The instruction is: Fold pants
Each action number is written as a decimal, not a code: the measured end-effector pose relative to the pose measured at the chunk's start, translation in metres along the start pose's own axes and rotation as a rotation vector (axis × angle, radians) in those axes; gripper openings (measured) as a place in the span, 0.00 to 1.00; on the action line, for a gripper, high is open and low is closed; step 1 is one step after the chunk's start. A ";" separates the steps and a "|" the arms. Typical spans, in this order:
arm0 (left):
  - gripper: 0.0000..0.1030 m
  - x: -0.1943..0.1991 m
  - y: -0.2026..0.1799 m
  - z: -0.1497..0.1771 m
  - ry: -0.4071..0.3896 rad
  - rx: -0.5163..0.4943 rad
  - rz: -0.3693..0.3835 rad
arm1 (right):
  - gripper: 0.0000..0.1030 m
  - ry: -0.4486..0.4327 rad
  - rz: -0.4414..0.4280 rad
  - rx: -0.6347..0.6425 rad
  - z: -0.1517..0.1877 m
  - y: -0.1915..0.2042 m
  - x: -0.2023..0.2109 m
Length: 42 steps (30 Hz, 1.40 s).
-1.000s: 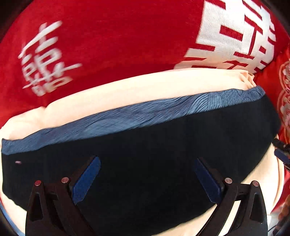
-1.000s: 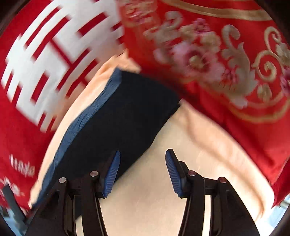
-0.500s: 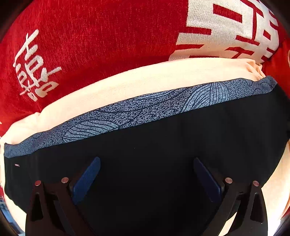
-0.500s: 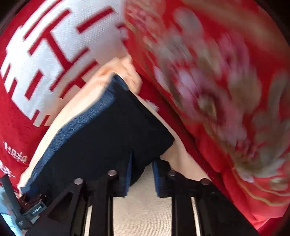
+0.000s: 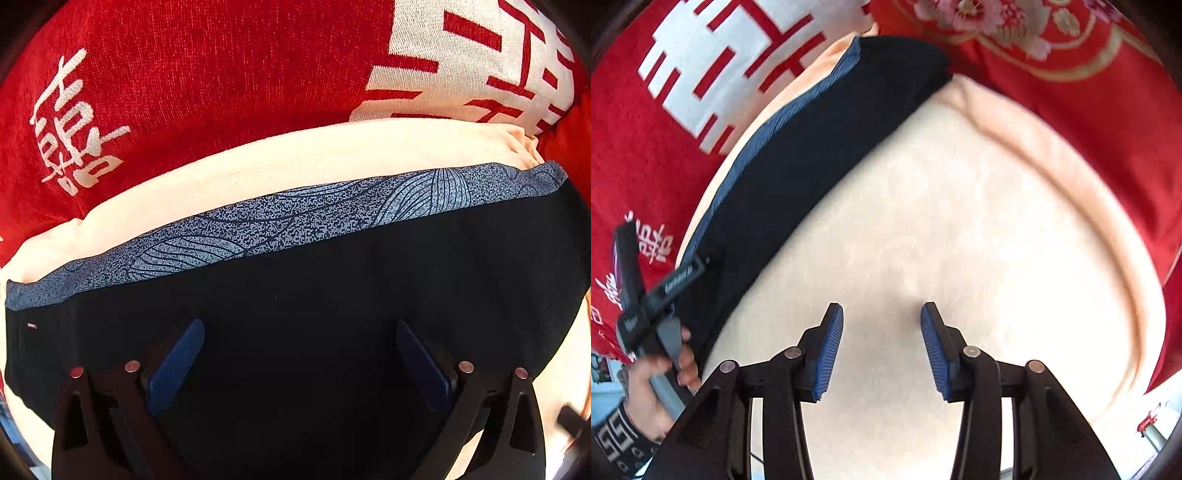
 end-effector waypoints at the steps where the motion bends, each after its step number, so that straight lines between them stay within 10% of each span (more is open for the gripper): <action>1: 1.00 0.000 0.001 0.000 0.007 -0.006 0.003 | 0.47 0.006 0.001 -0.010 0.009 0.004 0.002; 10: 1.00 0.041 -0.013 0.014 0.078 -0.153 0.037 | 0.47 0.021 -0.026 -0.094 0.045 0.009 0.026; 24: 1.00 0.043 -0.021 0.000 0.064 -0.049 0.032 | 0.47 -0.202 0.003 -0.171 -0.136 -0.037 -0.017; 27: 1.00 0.033 -0.026 0.005 0.084 -0.044 0.019 | 0.43 -0.194 -0.007 -0.173 -0.151 -0.032 -0.038; 29: 1.00 0.029 -0.025 0.007 0.076 -0.030 0.015 | 0.10 -0.157 -0.012 -0.173 -0.154 -0.030 -0.055; 42: 1.00 0.017 -0.022 0.013 0.069 0.003 0.025 | 0.21 -0.161 0.051 -0.042 -0.155 -0.023 -0.055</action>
Point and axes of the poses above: each gripper's, at about its wrist camera, not at the fingertips, and x roughly against the way its jaws point, y to its left, z to its underside, the point moved 10 cm from there along -x, roughly the way its jaws point, and after that the axes turned 15 degrees about -y, right-handed, at the moved point
